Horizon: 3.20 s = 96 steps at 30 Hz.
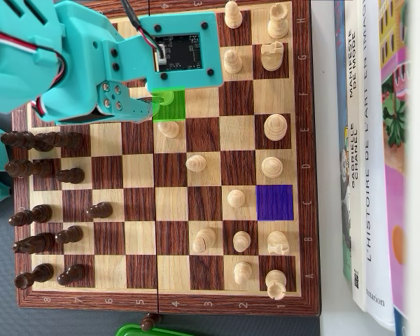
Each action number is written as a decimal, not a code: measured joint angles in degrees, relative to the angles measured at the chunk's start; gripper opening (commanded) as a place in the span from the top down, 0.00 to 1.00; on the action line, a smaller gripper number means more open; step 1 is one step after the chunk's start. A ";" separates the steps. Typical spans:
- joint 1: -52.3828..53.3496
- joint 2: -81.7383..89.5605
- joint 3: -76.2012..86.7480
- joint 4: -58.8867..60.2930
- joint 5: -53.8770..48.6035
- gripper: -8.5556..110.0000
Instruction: Play chess
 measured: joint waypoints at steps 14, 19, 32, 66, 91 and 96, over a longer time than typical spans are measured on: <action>0.00 2.64 -2.20 0.00 0.00 0.83; 0.00 6.94 -2.20 0.09 0.00 0.83; 6.59 19.51 -2.20 5.62 -1.14 0.83; 17.75 59.94 32.96 -14.41 -9.67 0.83; 14.68 87.80 65.21 -43.95 -9.67 0.83; 14.41 88.51 66.45 -51.68 -9.67 0.83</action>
